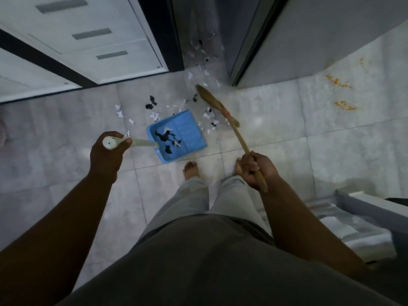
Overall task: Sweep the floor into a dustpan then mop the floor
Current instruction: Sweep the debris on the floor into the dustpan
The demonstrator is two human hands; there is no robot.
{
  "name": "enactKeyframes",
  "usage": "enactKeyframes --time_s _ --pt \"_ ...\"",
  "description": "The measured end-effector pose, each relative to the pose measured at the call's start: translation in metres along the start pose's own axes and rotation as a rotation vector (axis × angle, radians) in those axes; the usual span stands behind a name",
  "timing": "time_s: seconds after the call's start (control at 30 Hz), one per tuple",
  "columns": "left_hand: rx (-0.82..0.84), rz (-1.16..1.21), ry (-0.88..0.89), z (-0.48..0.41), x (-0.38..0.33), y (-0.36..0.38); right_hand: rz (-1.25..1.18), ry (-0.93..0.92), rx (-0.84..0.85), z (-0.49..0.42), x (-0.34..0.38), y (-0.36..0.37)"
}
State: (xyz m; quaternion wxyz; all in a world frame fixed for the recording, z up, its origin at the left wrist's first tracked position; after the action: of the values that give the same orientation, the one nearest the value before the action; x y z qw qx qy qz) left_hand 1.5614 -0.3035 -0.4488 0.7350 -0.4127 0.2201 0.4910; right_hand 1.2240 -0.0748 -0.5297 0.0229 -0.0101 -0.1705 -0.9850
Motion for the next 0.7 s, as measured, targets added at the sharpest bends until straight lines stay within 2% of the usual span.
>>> enactKeyframes --time_s 0.13,0.33,0.7 --pt "-0.066 -0.021 -0.025 -0.007 0.005 -0.021 0.131 0.027 0.03 0.012 -0.001 0.031" --pt "-0.097 0.052 -0.05 -0.016 -0.004 -0.033 0.242 -0.041 0.075 0.015 0.025 0.093" --pt "-0.074 0.098 -0.042 -0.055 -0.067 0.013 0.41 -0.073 0.123 -0.044 0.065 0.212"
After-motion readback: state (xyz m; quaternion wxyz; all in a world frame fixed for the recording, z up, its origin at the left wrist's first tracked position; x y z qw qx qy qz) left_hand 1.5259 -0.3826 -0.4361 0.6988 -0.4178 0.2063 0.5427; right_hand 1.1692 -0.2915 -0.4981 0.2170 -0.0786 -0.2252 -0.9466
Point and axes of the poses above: each hand's wrist, its own z-axis away from the middle knuckle, its own y-axis out of the palm, x = y × z, the point moved 10 cm from there along -z, towards the middle knuckle, and after that the axes turned 9 degrees about -y, right-handed, at the moved point
